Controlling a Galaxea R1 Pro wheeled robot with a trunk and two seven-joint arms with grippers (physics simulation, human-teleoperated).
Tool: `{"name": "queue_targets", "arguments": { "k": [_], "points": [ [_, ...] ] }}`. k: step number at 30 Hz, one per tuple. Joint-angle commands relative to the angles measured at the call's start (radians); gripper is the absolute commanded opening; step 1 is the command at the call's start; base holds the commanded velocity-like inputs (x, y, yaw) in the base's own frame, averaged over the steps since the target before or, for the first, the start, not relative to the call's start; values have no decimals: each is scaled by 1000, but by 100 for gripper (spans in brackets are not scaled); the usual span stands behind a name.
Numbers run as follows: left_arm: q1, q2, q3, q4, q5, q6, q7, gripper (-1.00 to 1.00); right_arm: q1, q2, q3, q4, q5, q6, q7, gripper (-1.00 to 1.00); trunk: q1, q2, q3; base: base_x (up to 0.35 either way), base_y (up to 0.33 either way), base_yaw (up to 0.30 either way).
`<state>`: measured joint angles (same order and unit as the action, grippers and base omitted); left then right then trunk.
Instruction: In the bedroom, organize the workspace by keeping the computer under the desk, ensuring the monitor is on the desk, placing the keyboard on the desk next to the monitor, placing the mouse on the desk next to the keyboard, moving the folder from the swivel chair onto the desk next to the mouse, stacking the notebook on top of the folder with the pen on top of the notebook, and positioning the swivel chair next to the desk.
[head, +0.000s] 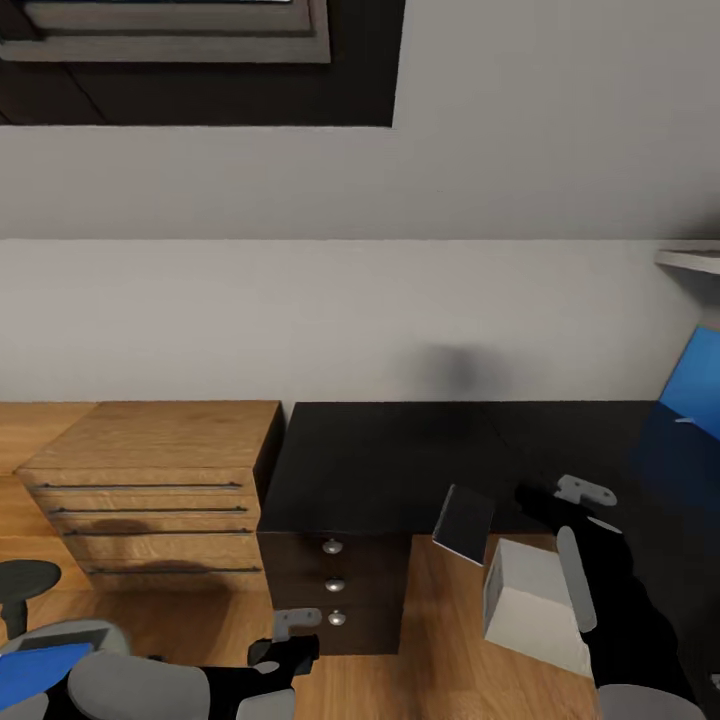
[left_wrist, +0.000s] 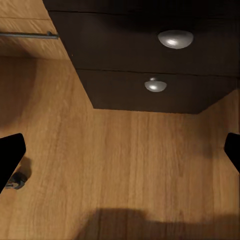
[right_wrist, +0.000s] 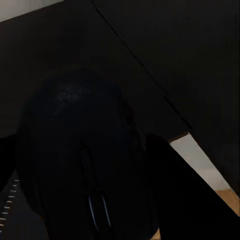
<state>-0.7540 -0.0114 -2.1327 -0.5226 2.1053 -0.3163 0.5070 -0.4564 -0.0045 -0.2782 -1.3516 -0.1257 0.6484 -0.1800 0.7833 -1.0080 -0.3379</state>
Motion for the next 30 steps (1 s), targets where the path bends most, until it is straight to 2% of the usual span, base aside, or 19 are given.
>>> {"name": "queue_targets", "arguments": {
  "k": [1,2,3,4,5,8,9,11,12,15,16,18,20,21,24,30],
  "points": [
    [-2,0,-8,-2,6,-7,4,100,-1,-26,2,0,-15,3,-8,-100,0,-1,-1,0,0,-277],
    [-2,1,-8,-1,6,-7,4,100,-1,-41,4,1,-15,3,-7,-100,0,-1,-1,0,0,-277],
    [-2,2,-7,1,6,-7,4,100,-1,-71,12,6,-15,3,-5,-100,0,-1,-1,0,0,-277],
    [-2,2,-6,4,6,-7,5,100,-1,-97,26,16,-15,3,-1,-100,0,-1,-1,0,0,-277],
    [-2,3,-6,7,6,-7,5,100,-1,-109,35,22,-15,3,1,-100,0,-1,-1,0,0,-277],
    [-2,2,-8,15,4,-6,4,100,-2,-174,84,66,-13,1,39,-100,0,-1,-1,0,0,-277],
    [-2,-1,-10,16,1,-6,3,100,-3,-273,107,155,5,-52,131,-100,0,-1,-1,0,0,-273],
    [-2,-2,-10,15,2,-4,1,100,-4,-337,110,227,27,-105,217,-100,0,-1,-1,0,0,-270],
    [-1,-2,-11,6,2,-5,0,100,-4,-382,107,311,56,-159,295,-100,0,-1,-1,0,0,-268],
    [10,-2,-12,5,2,-6,0,100,-4,-389,111,346,75,-175,306,-100,0,-1,-1,0,0,-267],
    [37,1,-12,4,2,-11,0,100,-4,-390,112,372,99,-181,310,-100,0,-1,-1,0,0,-267],
    [78,3,-16,5,2,-30,-1,100,-4,-391,112,386,115,-184,314,-100,0,-1,-1,0,0,-267],
    [123,5,-42,6,3,-65,-2,100,-4,-391,112,392,122,-186,319,-100,0,-1,-1,0,0,-267],
    [145,8,-71,7,4,-93,0,100,-4,-390,113,396,125,-187,321,-100,0,-1,-1,0,0,-267],
    [161,20,-100,7,5,-124,2,100,-4,-390,114,403,126,-197,322,-100,0,-1,-1,0,0,-256],
    [169,33,-114,7,5,-139,2,100,-4,-389,121,405,127,-219,323,-100,0,-1,-1,0,0,-88]
  ]
}}
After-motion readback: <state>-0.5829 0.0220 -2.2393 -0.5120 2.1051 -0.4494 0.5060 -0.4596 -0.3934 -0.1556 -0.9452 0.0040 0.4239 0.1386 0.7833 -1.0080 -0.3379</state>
